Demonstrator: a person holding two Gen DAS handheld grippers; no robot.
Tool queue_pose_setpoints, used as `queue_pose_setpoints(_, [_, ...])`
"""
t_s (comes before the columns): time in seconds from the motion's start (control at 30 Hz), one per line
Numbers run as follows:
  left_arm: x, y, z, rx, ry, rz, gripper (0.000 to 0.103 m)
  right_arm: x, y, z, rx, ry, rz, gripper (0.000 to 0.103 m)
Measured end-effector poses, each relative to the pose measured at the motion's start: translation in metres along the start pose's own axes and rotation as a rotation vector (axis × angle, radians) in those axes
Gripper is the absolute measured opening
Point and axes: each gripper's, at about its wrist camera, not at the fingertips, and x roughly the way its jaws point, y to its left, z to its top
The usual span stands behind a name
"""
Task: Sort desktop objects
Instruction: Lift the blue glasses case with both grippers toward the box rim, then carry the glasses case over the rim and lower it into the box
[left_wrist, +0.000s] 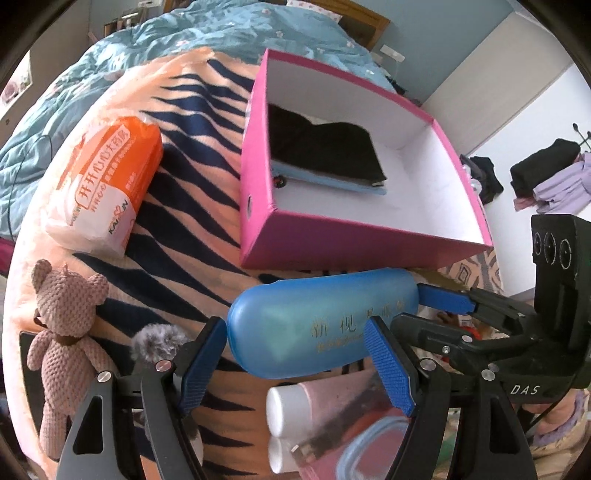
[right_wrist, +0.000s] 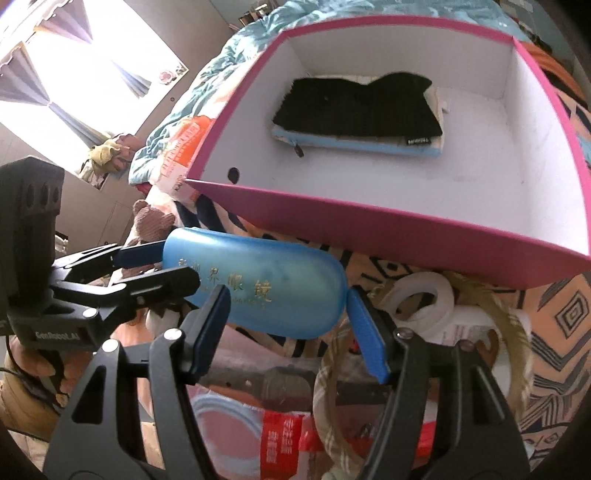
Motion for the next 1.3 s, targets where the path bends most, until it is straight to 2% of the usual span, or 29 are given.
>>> queue_pose_setpoints(0.6, [-0.030, -0.035, 0.005, 0.057, -0.071, -0.031, 0.078, -0.052, 0.004, -0.013, -0.042, -0.083, -0.029, 0.067])
queue_pose_setpoints(0.9, [-0.036, -0.043, 0.007, 0.088, -0.101, -0.041, 0.078, -0.061, 0.005, -0.016, -0.063, -0.108, -0.058, 0.064])
queue_pose_setpoints(1.3, [-0.044, -0.056, 0.013, 0.134, -0.141, -0.026, 0.078, -0.079, 0.005, -0.010, -0.072, -0.145, -0.067, 0.063])
